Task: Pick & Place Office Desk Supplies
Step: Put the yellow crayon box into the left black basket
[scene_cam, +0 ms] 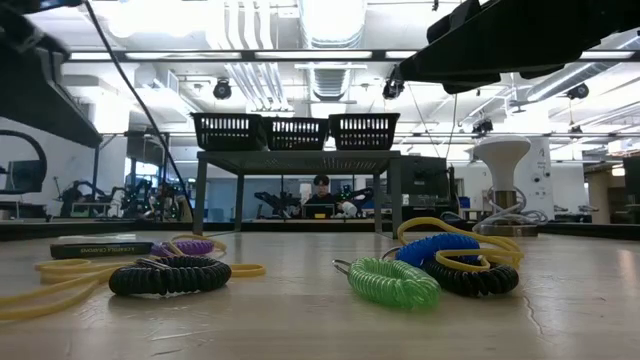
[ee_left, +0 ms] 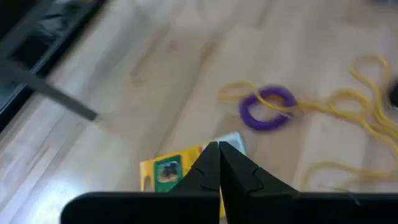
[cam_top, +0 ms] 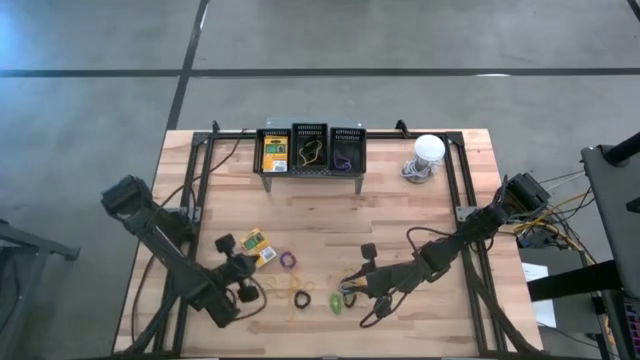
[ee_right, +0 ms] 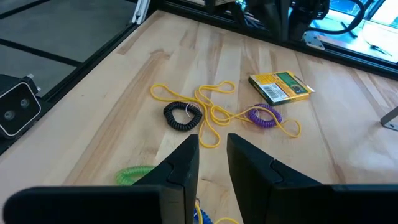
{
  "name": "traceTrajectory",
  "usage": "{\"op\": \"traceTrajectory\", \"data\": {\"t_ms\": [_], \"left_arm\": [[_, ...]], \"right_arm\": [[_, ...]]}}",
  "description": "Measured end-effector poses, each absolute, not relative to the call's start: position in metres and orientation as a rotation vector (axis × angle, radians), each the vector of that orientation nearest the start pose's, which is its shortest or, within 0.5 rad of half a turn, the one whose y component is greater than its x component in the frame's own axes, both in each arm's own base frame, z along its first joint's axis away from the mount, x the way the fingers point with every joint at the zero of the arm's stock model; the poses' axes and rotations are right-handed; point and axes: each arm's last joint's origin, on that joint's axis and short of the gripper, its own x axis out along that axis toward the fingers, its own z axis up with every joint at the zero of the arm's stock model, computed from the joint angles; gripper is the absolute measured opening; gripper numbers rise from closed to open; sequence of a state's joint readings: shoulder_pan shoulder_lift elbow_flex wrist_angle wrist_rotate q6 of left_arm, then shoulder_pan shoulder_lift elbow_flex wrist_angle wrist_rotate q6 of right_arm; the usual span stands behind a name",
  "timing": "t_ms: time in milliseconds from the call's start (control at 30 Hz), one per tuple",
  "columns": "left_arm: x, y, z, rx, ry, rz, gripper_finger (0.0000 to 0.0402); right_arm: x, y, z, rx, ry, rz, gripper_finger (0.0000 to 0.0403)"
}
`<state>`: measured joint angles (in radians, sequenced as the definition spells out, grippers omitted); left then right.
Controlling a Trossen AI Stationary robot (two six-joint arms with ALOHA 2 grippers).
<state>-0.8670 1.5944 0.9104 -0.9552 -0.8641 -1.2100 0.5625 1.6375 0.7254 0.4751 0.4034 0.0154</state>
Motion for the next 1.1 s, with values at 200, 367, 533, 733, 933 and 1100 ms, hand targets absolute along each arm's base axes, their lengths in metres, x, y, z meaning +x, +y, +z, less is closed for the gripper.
{"op": "traceTrajectory", "data": {"t_ms": [200,367,533,733,933,1100], "left_arm": [[0.2,-0.17,0.178,0.207,0.994,0.419,0.0022],[0.212,-0.132,0.165,0.01,1.305,0.462,0.0054],[0.215,-0.092,0.146,-0.106,1.344,0.639,0.0049],[0.203,-0.071,0.127,-0.233,1.396,0.774,0.0007],[0.194,-0.087,0.125,-0.353,1.391,0.793,0.0005],[0.192,-0.121,0.14,-0.553,1.348,0.751,0.0004]], "right_arm": [[0.277,0.161,0.17,-0.187,0.388,0.153,0.0072],[0.277,0.161,0.17,-0.186,0.388,0.153,0.0077],[0.277,0.161,0.17,-0.184,0.388,0.153,0.0082],[0.277,0.161,0.169,-0.188,0.393,0.153,0.0076],[0.275,0.16,0.166,-0.187,0.403,0.151,0.0068],[0.276,0.16,0.167,-0.183,0.397,0.15,0.0072]]}}
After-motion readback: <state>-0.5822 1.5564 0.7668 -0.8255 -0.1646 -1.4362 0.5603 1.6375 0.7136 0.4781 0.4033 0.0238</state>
